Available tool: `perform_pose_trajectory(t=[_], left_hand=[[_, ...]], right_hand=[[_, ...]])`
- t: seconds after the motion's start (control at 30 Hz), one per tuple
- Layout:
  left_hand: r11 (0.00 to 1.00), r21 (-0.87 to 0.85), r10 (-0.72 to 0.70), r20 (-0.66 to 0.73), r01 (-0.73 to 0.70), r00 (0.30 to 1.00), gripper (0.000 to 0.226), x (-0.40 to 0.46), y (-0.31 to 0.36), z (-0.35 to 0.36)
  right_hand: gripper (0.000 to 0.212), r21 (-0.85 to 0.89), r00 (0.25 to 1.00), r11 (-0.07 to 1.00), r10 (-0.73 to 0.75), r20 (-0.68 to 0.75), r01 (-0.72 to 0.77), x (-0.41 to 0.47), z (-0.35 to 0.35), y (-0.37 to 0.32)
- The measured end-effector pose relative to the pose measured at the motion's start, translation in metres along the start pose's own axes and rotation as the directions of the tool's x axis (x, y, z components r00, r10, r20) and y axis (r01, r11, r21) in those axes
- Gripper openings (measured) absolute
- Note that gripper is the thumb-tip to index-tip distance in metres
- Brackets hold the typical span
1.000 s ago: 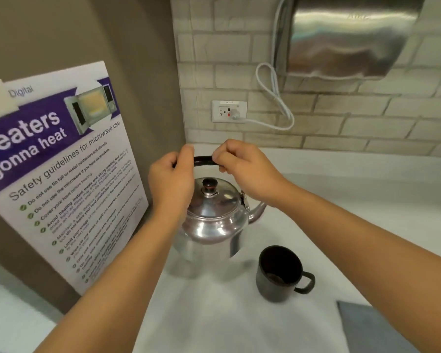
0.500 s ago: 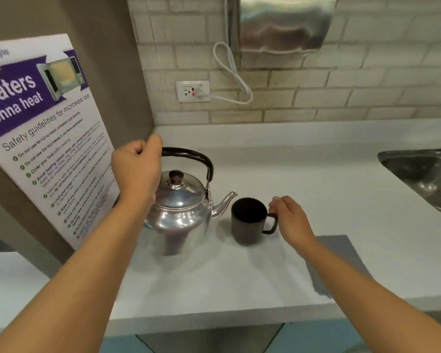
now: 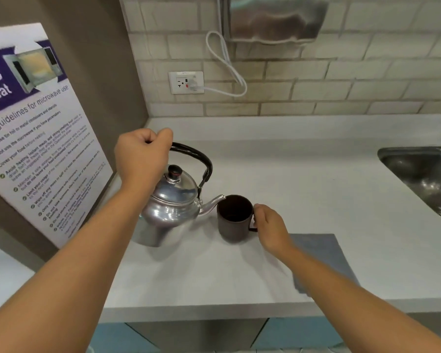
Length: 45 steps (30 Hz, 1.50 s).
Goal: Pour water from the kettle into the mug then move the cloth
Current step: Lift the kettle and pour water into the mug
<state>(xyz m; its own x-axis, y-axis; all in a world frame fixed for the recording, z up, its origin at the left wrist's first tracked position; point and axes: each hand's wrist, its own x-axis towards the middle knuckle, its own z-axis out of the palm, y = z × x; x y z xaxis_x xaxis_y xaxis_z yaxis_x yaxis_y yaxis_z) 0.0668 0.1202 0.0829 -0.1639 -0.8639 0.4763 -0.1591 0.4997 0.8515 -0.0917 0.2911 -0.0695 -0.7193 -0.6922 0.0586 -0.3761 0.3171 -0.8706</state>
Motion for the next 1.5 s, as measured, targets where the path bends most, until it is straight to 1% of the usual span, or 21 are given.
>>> perform_pose_trajectory(t=[0.3,0.5,0.87,1.13,1.5], left_hand=[[0.990,0.118,0.074,0.073,-0.082,0.995,0.033,0.008,0.015,0.009],[0.969,0.205,0.118,0.091,-0.134,0.989,0.032,0.012,0.025,0.012],[0.955,0.251,0.124,0.145,-0.157,0.982,0.035,0.023,0.033,0.011],[0.946,0.273,0.135,0.163,-0.176,0.977,0.033,0.028,0.037,0.009],[0.915,0.325,0.186,0.183,-0.238,0.965,0.031,0.031,0.041,0.010]], right_hand=[[0.042,-0.016,0.999,0.999,-0.042,0.017,0.042,0.007,-0.003,0.007],[0.042,-0.020,0.997,0.997,-0.070,0.020,0.070,0.007,-0.004,0.007],[0.042,-0.027,0.998,0.998,-0.064,0.026,0.065,0.007,-0.006,0.006],[0.041,-0.031,0.998,0.998,-0.045,0.050,0.046,0.006,-0.008,0.002],[0.042,-0.039,0.998,0.999,-0.034,0.050,0.036,0.003,-0.008,-0.001]])
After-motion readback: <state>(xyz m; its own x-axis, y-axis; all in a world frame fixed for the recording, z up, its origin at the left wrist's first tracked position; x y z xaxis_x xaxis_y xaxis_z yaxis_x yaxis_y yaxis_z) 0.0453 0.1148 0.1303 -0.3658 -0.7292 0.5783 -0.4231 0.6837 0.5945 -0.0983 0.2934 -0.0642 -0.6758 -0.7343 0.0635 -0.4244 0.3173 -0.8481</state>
